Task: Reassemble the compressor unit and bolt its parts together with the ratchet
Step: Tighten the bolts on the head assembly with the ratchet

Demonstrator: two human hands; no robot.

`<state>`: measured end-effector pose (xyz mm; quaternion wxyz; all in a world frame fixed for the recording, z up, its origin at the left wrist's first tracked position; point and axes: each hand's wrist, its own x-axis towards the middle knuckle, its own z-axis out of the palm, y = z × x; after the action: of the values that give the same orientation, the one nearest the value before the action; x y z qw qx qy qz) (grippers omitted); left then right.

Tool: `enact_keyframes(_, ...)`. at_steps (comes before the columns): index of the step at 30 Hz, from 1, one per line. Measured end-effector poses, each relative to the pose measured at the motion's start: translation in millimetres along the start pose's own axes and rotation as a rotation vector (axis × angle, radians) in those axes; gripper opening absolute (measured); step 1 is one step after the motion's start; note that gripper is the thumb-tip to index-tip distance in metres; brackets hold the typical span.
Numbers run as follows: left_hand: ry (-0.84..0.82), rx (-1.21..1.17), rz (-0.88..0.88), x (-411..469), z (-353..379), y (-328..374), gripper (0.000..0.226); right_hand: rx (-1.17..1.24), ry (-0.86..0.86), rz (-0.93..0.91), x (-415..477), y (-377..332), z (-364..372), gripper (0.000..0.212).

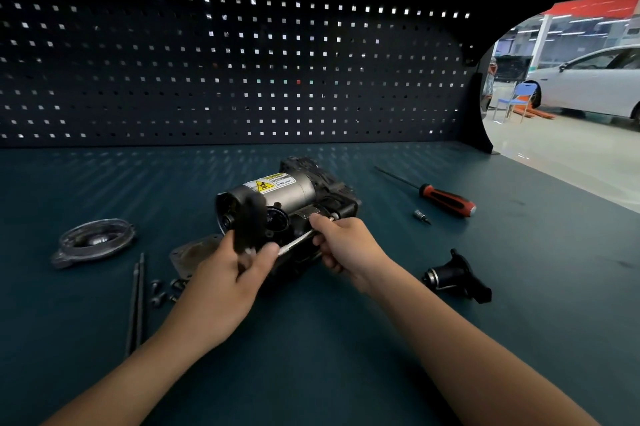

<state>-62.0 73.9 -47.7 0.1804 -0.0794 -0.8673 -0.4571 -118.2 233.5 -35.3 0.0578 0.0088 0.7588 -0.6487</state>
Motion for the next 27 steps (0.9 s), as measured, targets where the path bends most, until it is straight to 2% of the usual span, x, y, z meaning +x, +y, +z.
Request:
enact_keyframes(6,-0.088,-0.389,-0.271,1.3,-0.9,22.7,0.050,0.138,-0.073,0.117,-3.8,-1.2,-7.3,0.040)
enact_keyframes(10,-0.181,-0.663,-0.486,-0.3,-3.2,27.6,0.049,0.129,-0.103,0.137,-5.1,-3.1,-10.3,0.036)
enact_keyframes(13,-0.254,-0.692,-0.566,-1.2,-6.1,29.5,0.045,0.154,-0.082,0.141,-5.5,-4.4,-9.0,0.029)
enact_keyframes(14,-0.263,-0.616,-0.522,-1.1,-5.8,28.4,0.043,0.179,-0.066,0.140,-5.4,-4.7,-7.6,0.026)
enact_keyframes(16,-0.234,-0.273,-0.282,-1.4,-6.8,25.3,0.041,0.233,-0.025,0.140,-4.8,-5.0,-4.3,0.022)
enact_keyframes(19,-0.083,0.560,0.272,-1.6,-11.8,14.7,0.031,0.258,0.019,0.118,-4.3,-4.6,2.6,0.023)
enact_keyframes(20,-0.037,0.689,0.394,-1.4,-13.0,13.3,0.028,0.260,0.025,0.115,-4.4,-4.0,4.0,0.024)
enact_keyframes(21,-0.010,0.717,0.416,-1.9,-12.9,14.5,0.027,0.261,0.024,0.115,-4.9,-3.0,4.5,0.026)
enact_keyframes(22,-0.020,0.660,0.346,-3.0,-12.0,18.0,0.026,0.261,0.016,0.114,-5.5,-1.6,4.1,0.028)
enact_keyframes(23,-0.001,0.502,0.232,-2.8,-10.7,21.2,0.027,0.262,0.002,0.114,-6.4,-0.3,3.6,0.030)
enact_keyframes(27,-0.109,-0.393,-0.318,2.8,-2.1,29.6,0.045,0.300,-0.057,0.142,-9.1,1.3,0.4,0.038)
